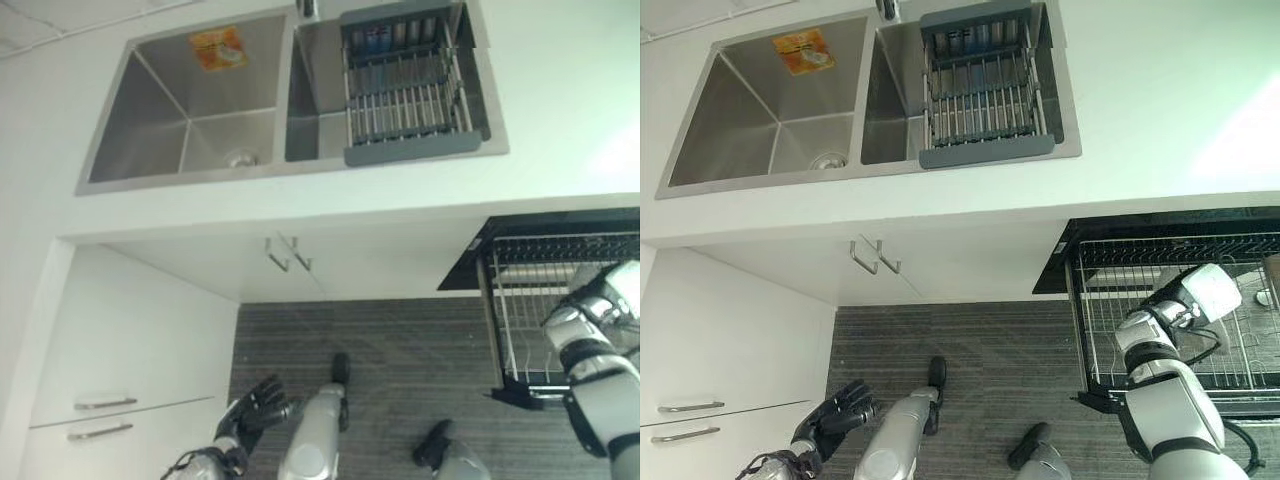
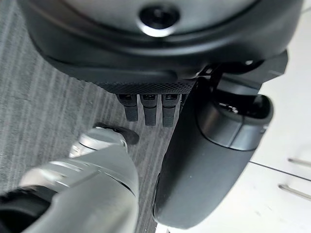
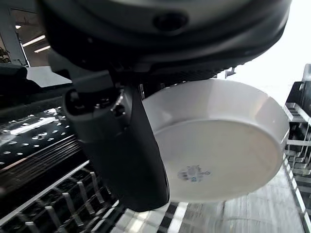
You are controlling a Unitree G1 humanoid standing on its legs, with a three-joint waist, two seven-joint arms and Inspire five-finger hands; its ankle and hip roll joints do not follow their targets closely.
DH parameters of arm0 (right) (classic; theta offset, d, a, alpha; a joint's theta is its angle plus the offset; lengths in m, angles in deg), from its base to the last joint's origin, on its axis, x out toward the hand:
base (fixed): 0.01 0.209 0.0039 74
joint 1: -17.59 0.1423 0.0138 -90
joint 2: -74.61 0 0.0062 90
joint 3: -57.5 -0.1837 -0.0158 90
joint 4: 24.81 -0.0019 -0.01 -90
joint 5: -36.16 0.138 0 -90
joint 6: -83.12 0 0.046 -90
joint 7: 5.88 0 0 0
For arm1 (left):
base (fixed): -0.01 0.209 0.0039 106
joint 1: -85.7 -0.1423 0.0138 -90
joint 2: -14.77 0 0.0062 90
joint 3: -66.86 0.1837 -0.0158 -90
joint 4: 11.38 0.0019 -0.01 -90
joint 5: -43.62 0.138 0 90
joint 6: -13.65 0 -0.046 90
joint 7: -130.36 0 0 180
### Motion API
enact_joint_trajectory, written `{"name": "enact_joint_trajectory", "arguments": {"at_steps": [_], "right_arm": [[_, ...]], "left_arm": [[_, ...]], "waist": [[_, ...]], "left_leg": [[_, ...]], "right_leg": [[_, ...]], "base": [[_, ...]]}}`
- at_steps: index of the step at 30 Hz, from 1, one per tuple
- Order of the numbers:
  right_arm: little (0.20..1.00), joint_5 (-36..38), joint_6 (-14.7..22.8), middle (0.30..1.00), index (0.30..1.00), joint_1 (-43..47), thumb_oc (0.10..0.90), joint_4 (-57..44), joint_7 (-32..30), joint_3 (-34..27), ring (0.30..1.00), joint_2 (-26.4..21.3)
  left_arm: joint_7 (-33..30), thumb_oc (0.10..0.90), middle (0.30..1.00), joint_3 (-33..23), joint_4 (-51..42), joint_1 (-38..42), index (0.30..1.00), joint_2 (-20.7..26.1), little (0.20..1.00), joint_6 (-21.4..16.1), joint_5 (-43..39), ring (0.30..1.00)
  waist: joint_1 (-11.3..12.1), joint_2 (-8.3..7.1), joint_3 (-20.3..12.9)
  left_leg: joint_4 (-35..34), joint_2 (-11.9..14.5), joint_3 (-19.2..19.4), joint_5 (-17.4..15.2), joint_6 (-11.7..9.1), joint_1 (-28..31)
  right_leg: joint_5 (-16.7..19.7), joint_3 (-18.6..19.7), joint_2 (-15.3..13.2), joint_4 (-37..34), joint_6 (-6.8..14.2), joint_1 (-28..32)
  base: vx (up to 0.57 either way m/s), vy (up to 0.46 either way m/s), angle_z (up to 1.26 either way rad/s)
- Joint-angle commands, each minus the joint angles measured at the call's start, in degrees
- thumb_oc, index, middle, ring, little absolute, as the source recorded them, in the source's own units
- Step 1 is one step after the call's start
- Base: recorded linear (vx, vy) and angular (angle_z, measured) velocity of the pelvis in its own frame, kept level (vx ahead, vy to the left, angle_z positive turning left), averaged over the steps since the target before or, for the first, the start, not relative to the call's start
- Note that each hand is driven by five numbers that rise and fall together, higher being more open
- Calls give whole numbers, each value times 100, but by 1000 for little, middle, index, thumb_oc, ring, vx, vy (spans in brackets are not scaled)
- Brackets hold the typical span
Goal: Place the dishes in the dishwasher.
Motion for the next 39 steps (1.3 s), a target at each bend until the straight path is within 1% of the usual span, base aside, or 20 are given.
{"name": "enact_joint_trajectory", "arguments": {"at_steps": [1,4,5,6,7,14,16,17,23,24,26,28,29,30,31,32,34,35,36,39], "right_arm": [[900,595,575,900,900,150,800,-75,1074,141,900,-370],[900,772,845,900,900,76,800,-242,1398,149,900,-372],[900,851,982,900,900,38,800,-326,1456,142,900,-376],[900,1057,1037,900,900,-12,800,-431,1564,107,900,-396],[900,1251,1112,900,900,-48,800,-480,1636,60,900,-421],[900,2115,1335,900,900,-274,800,-660,2171,-441,900,-517],[900,2469,1447,900,900,-417,800,-879,2193,-644,900,-544],[900,2469,1447,900,900,-417,800,-879,2193,-644,900,-544],[900,2968,1526,900,900,-1199,800,-2554,1613,-1244,900,-497],[900,3017,1564,900,900,-1334,800,-2810,1523,-1365,900,-433],[900,3225,1680,900,900,-1840,800,-3699,1260,-1811,900,-182],[900,3583,1838,900,900,-2208,800,-4237,1255,-2142,900,35],[900,4070,1951,900,900,-2605,800,-4914,1431,-2489,900,329],[900,4131,1959,900,900,-2677,800,-5034,1474,-2552,900,389],[900,4608,2098,900,900,-2927,800,-5533,1738,-2743,900,669],[900,4790,2176,900,900,-3032,800,-5736,1899,-2809,900,794],[900,5006,2286,900,900,-3235,800,-6124,2219,-2920,900,1033],[900,5008,2379,900,900,-3378,800,-6436,2497,-2992,900,1161],[900,4998,2427,900,900,-3415,800,-6487,2571,-3005,900,1179],[900,5297,2534,900,900,-3630,800,-6773,2749,-3265,900,1309]], "left_arm": [[-112,800,900,-172,-207,4,900,277,900,9,-135,900],[-126,800,900,-269,-216,50,900,293,900,117,-150,900],[-139,800,900,-321,-232,79,900,312,900,188,-158,900],[-136,800,900,-363,-248,98,900,321,900,228,-160,900],[-122,800,900,-382,-241,91,900,327,900,232,-159,900],[-64,800,900,-535,-188,121,900,285,900,284,-83,900],[-71,800,900,-597,-190,66,900,267,900,300,-71,900],[-71,800,900,-597,-190,66,900,267,900,300,-71,900],[-107,800,900,-900,-97,-169,900,89,900,283,-37,900],[-137,800,900,-937,-80,-176,900,35,900,259,-13,900],[-167,800,900,-1058,-38,-231,900,-103,900,178,97,900],[-195,800,900,-1087,12,-275,900,-201,900,105,179,900],[-208,800,900,-1129,103,-347,900,-344,900,12,280,900],[-215,800,900,-1131,120,-362,900,-370,900,-7,299,900],[-258,800,900,-1152,186,-392,900,-497,900,-66,400,900],[-266,800,900,-1170,234,-398,900,-552,900,-95,459,900],[-254,800,900,-1213,367,-412,900,-666,900,-181,589,900],[-243,800,900,-1267,442,-429,900,-732,900,-223,672,900],[-232,800,900,-1283,463,-438,900,-742,900,-237,699,900],[-225,800,900,-1352,581,-463,900,-841,900,-277,897,900]], "waist": [[7,0,71],[-47,-61,85],[-72,-101,67],[-103,-119,104],[-121,-136,103],[-229,-244,69],[-287,-292,43],[-287,-292,43],[-552,-461,-40],[-603,-487,-51],[-766,-553,-96],[-877,-593,-150],[-1023,-625,-232],[-1047,-631,-248],[-1174,-657,-329],[-1228,-665,-370],[-1342,-686,-459],[-1441,-700,-526],[-1455,-705,-543],[-1620,-723,-651]], "left_leg": [[757,28,371,-1197,-174,109],[757,59,423,-1209,-179,174],[757,69,385,-1358,-235,271],[757,102,480,-1227,-183,245],[757,113,491,-1233,-184,265],[757,170,593,-1278,-184,405],[757,199,655,-1300,-187,485],[757,199,655,-1300,-187,485],[757,288,788,-1343,-207,702],[757,308,811,-1348,-206,735],[757,352,883,-1382,-194,837],[757,380,954,-1403,-190,917],[757,405,1043,-1423,-182,1010],[757,407,1059,-1429,-180,1028],[757,427,1131,-1451,-179,1104],[757,438,1160,-1459,-180,1134],[757,460,1234,-1480,-183,1198],[757,481,1305,-1492,-188,1251],[757,488,1324,-1496,-191,1265],[757,545,1446,-1516,-217,1366]], "right_leg": [[410,38,308,-636,99,110],[436,61,313,-636,110,122],[320,158,332,-636,192,186],[457,74,311,-636,122,146],[460,78,315,-636,121,154],[466,139,327,-636,120,218],[457,150,343,-636,119,275],[457,150,343,-636,119,275],[429,297,432,-636,105,384],[420,328,448,-636,102,398],[384,437,517,-636,88,434],[359,497,555,-636,81,464],[329,581,612,-636,67,491],[321,602,623,-636,64,496],[284,691,676,-636,46,514],[265,731,700,-636,38,519],[224,806,753,-636,18,532],[190,846,793,-636,5,550],[182,858,802,-636,1,554],[140,929,851,-636,-18,582]], "base": [[-132,30,-7],[-18,12,-7],[-20,5,-9],[-10,3,-6],[-103,16,-9],[5,9,-6],[38,10,-4],[60,18,-3],[46,21,-8],[48,14,-12],[56,10,-21],[67,15,-23],[75,24,-30],[92,39,-34],[61,28,-44],[69,31,-33],[51,14,-37],[42,3,-36],[40,-5,-31],[32,-5,-34]]}}
